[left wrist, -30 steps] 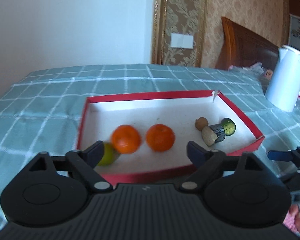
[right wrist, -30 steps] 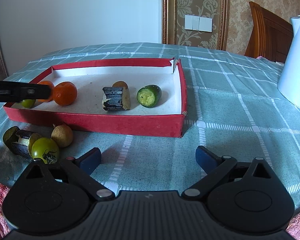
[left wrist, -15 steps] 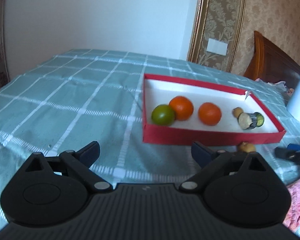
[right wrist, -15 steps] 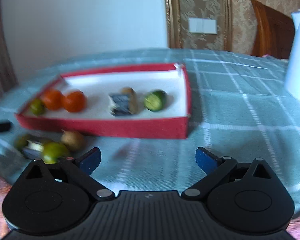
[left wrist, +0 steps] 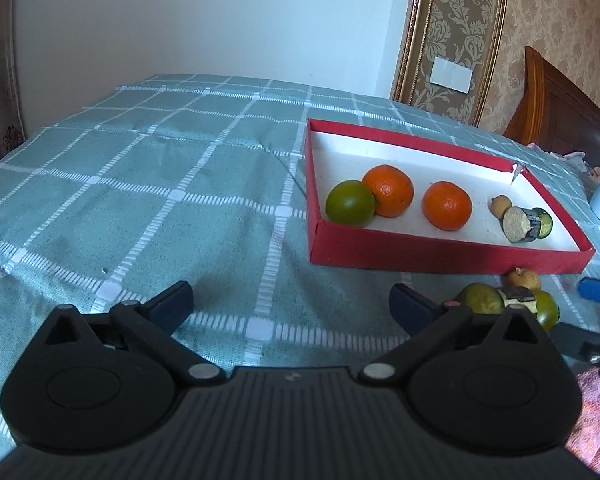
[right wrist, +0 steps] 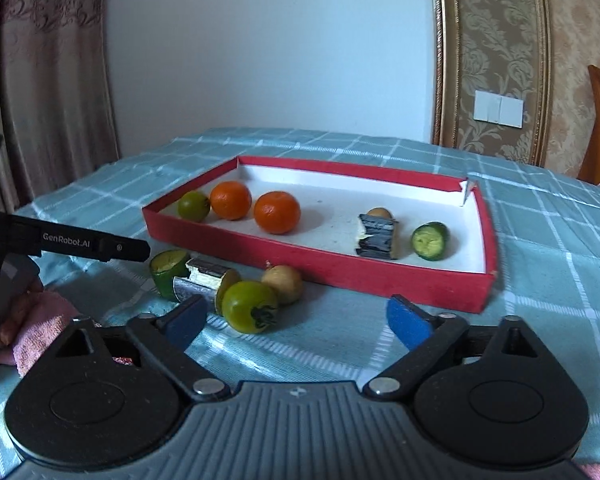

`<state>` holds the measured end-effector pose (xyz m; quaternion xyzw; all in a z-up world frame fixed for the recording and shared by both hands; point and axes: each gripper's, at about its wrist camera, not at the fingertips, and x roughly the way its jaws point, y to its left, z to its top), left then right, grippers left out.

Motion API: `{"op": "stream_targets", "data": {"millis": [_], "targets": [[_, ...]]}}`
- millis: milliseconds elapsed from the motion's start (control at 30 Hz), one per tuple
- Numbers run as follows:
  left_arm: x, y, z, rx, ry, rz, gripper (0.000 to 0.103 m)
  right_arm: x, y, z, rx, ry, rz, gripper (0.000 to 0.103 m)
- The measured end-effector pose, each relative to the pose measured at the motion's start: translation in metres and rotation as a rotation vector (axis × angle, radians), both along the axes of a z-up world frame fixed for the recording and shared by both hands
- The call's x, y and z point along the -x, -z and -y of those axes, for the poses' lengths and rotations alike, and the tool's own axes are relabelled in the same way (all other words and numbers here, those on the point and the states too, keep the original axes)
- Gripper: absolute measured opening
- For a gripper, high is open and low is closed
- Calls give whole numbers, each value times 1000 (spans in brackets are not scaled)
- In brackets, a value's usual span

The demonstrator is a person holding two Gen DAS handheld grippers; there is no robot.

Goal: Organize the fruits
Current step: 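Withdraw the left tool while the right tool moves to the green tomato, then grasp the green tomato with the right tool, carry it into the tray, release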

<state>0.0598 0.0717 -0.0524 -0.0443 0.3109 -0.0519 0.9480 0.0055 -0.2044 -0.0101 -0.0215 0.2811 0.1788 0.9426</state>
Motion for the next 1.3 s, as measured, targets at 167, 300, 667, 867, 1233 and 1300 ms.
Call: {"op": "stream_targets", "data": {"millis": [167, 300, 667, 867, 1233, 1300], "targets": [[0, 0, -1, 9, 1, 1, 103, -8, 4, -12, 22, -20, -36, 71], [-1, 0, -2, 17, 1, 3, 103, -15, 8, -21, 42, -67, -72, 51], [1, 0, -10, 68, 2, 15, 103, -7, 7, -12, 12, -18, -62, 33], [1, 0, -8, 50, 2, 11, 103, 9, 0, 8, 3, 54, -5, 33], [1, -1, -7, 43, 2, 9, 103, -12, -20, 47, 10, 185, 53, 33], [1, -1, -7, 44, 2, 9, 103, -20, -22, 51, 12, 200, 55, 33]]}}
